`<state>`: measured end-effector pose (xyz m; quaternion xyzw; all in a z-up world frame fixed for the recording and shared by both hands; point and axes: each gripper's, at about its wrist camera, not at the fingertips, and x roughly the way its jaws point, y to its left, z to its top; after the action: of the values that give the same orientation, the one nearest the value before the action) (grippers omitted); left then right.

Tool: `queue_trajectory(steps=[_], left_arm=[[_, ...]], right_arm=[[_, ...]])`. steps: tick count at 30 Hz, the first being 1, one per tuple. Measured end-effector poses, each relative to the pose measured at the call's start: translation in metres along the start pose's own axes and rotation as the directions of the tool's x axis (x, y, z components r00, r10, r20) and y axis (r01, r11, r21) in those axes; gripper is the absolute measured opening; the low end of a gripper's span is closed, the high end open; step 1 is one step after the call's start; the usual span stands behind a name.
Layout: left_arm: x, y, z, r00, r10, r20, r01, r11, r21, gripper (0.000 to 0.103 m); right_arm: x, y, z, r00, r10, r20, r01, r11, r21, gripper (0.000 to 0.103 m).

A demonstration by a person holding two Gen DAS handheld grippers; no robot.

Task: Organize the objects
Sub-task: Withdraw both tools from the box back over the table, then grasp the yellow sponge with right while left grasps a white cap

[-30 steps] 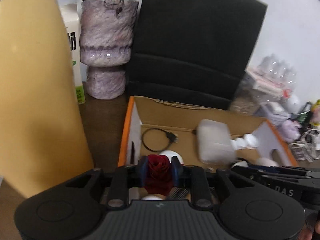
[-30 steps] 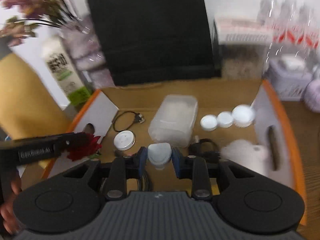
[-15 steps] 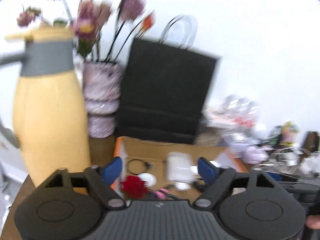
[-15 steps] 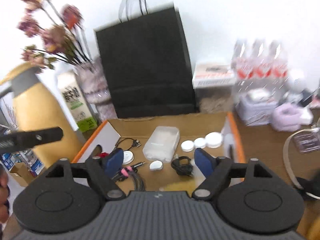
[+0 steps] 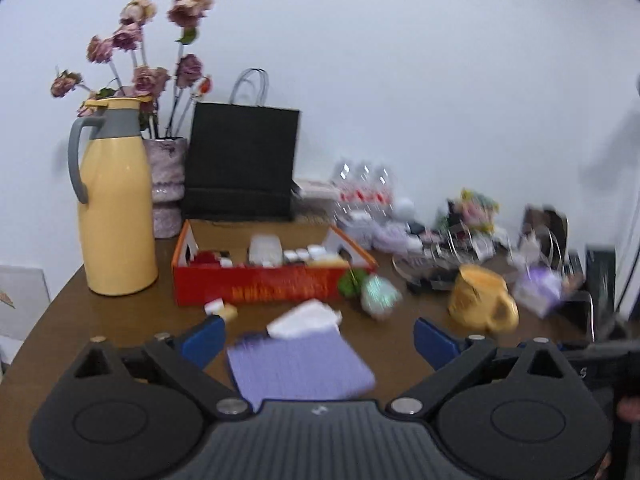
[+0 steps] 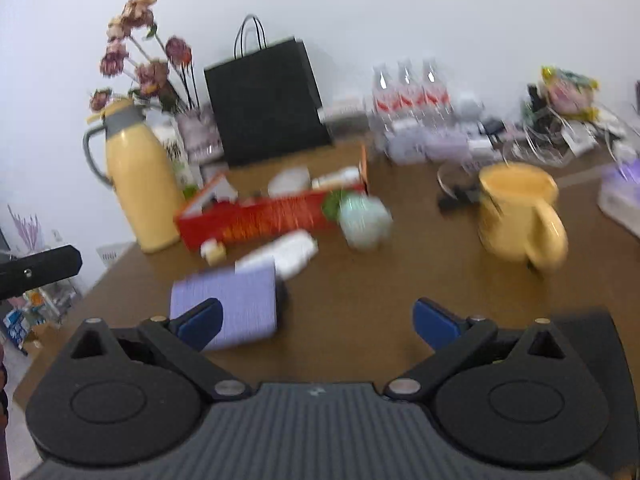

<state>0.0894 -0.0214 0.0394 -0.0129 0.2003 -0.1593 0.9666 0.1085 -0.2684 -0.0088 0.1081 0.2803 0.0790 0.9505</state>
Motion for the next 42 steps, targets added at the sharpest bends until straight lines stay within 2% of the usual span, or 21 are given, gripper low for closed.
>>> queue_trajectory(steps=[2, 5, 10, 14, 18, 21, 26, 28, 30, 32, 33, 34, 35, 37, 39, 41, 42], left_arm=[[-0.008, -0.007, -0.010, 1.000, 0.028, -0.009, -0.027, 0.999, 0.024, 0.101], [-0.015, -0.007, -0.016, 0.997, 0.074, -0.012, -0.074, 0.997, 0.005, 0.101], [-0.025, 0.006, -0.012, 0.991, 0.129, 0.015, -0.129, 0.991, -0.029, 0.101], [-0.019, 0.019, -0.013, 0.984, 0.176, 0.001, -0.176, 0.982, -0.075, 0.101], [0.002, 0.027, -0.019, 0.983, 0.175, -0.047, -0.179, 0.979, -0.093, 0.101], [0.027, 0.034, -0.018, 0.983, 0.171, -0.066, -0.176, 0.982, -0.075, 0.101], [0.092, 0.060, -0.003, 0.981, 0.184, -0.053, -0.184, 0.983, 0.010, 0.097], [0.127, 0.077, 0.007, 0.975, 0.209, -0.071, -0.208, 0.978, 0.027, 0.083], [0.160, 0.096, 0.014, 0.973, 0.204, -0.105, -0.202, 0.979, 0.029, 0.078], [0.194, 0.116, 0.018, 0.979, 0.113, -0.168, -0.115, 0.993, -0.005, 0.078], [0.211, 0.124, 0.019, 0.977, 0.084, -0.198, -0.092, 0.995, -0.032, 0.070], [0.226, 0.132, 0.018, 0.970, 0.086, -0.227, -0.102, 0.993, -0.060, 0.062], [0.238, 0.138, 0.017, 0.966, 0.083, -0.246, -0.105, 0.991, -0.078, 0.059], [0.253, 0.149, 0.014, 0.967, 0.044, -0.252, -0.077, 0.990, -0.120, 0.049], [0.261, 0.158, 0.012, 0.971, -0.001, -0.241, -0.040, 0.985, -0.168, 0.044], [0.268, 0.167, 0.010, 0.964, -0.023, -0.263, -0.038, 0.974, -0.224, 0.024], [0.270, 0.171, 0.008, 0.961, -0.033, -0.274, -0.037, 0.969, -0.246, 0.021]], right_arm=[[-0.008, 0.003, -0.017, 0.999, 0.005, -0.038, -0.006, 1.000, -0.026, 0.103], [-0.014, 0.012, -0.030, 0.999, -0.001, -0.053, -0.002, 0.998, -0.061, 0.103], [-0.034, 0.023, -0.030, 1.000, -0.010, 0.019, 0.012, 0.992, -0.129, 0.103], [-0.036, 0.020, -0.024, 0.996, -0.049, 0.076, 0.059, 0.988, -0.141, 0.103], [-0.008, 0.016, -0.017, 0.996, -0.081, 0.025, 0.084, 0.983, -0.163, 0.103], [0.016, 0.019, -0.009, 0.996, -0.084, 0.022, 0.087, 0.977, -0.194, 0.103], [0.066, 0.023, 0.022, 0.996, -0.076, 0.041, 0.084, 0.967, -0.242, 0.100], [0.091, 0.028, 0.036, 0.998, -0.058, 0.036, 0.065, 0.968, -0.240, 0.094], [0.113, 0.036, 0.047, 0.999, -0.035, 0.031, 0.041, 0.969, -0.244, 0.091], [0.134, 0.049, 0.055, 1.000, 0.004, 0.025, 0.003, 0.964, -0.265, 0.090], [0.143, 0.056, 0.057, 1.000, 0.021, 0.022, -0.014, 0.959, -0.282, 0.090], [0.151, 0.064, 0.058, 0.999, 0.032, 0.017, -0.025, 0.954, -0.298, 0.090], [0.160, 0.072, 0.059, 0.999, 0.043, 0.012, -0.037, 0.949, -0.313, 0.090], [0.174, 0.083, 0.059, 0.997, 0.073, -0.010, -0.072, 0.939, -0.337, 0.088], [0.192, 0.094, 0.059, 0.994, 0.099, -0.049, -0.110, 0.924, -0.366, 0.085], [0.209, 0.107, 0.058, 0.989, 0.114, -0.095, -0.142, 0.905, -0.400, 0.081], [0.219, 0.114, 0.059, 0.985, 0.123, -0.120, -0.162, 0.893, -0.420, 0.080]])
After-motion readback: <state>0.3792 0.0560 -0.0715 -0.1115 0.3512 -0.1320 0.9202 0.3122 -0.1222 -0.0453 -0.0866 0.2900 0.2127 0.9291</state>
